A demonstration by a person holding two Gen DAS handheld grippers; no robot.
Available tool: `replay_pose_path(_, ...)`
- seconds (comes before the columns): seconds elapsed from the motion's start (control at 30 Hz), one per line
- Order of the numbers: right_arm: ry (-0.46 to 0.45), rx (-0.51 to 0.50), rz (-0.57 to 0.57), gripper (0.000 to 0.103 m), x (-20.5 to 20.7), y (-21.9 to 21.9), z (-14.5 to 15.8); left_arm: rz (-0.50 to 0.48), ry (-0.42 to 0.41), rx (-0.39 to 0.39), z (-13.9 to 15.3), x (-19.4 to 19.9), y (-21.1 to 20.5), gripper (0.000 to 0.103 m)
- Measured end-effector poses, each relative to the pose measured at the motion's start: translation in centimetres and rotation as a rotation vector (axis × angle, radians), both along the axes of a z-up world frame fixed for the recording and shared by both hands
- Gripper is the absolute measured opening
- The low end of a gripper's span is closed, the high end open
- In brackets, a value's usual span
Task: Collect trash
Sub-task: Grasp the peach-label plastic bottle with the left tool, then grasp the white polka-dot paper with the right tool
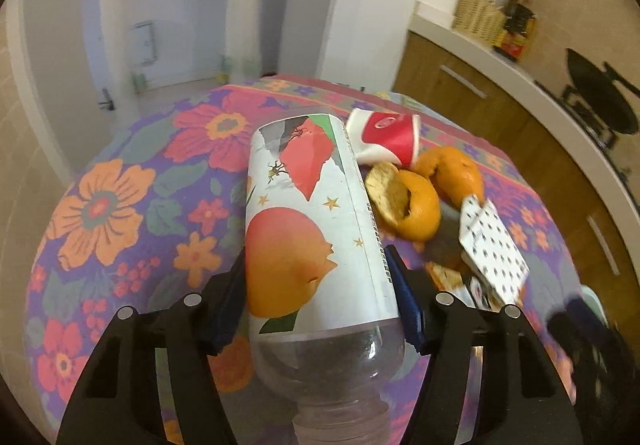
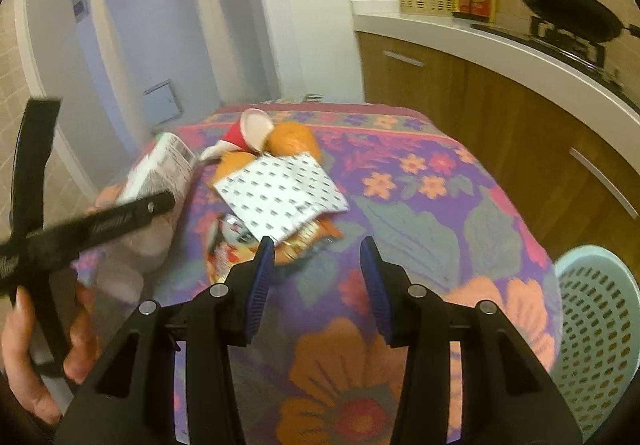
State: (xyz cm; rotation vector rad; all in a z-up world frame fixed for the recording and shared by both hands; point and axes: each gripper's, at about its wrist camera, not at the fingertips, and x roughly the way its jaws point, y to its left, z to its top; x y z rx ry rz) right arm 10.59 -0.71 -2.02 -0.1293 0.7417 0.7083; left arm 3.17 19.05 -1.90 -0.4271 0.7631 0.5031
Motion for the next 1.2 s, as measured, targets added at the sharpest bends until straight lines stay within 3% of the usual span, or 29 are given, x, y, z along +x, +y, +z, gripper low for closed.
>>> replay_pose_path(0.33, -0.013, -0.064, 0.062, 0.042, 1.4, 5.4, -0.3, -0.088, -0.059, 0.026, 0.4, -2.4, 0.2, 0.061)
replay_pose_path(0.47, -0.016, -0.076, 0.056, 0.057, 2.1, 6.5, -0.8, -0.096, -0.077, 0.019, 0.3, -2.6, 0.5, 0.061)
replay_pose_path(0.67, -0.011, -0.099, 0.044, 0.068, 3.5, 7.9, -1.2, -0.099, -0.091, 0.013, 0.0, -2.5, 0.8, 0.061)
replay_pose_path(0.8, 0.02, -0.144, 0.052, 0.068, 4.2, 8.9, -2.0, -0.108, -0.089, 0.004, -0.5, -2.3, 0.7, 0.062)
replay_pose_path(0.93, 0.042, -0.156, 0.058, 0.064, 4.4, 9.0, -2.4, -0.115, -0.09, 0.01, -0.7, -2.1, 0.4, 0.062)
replay_pose_path(1.2, 0.067, -0.132, 0.046, 0.04, 4.8, 8.5, -2.6, -0.131, -0.099, 0.011, -0.5, -2.2, 0.1, 0.062)
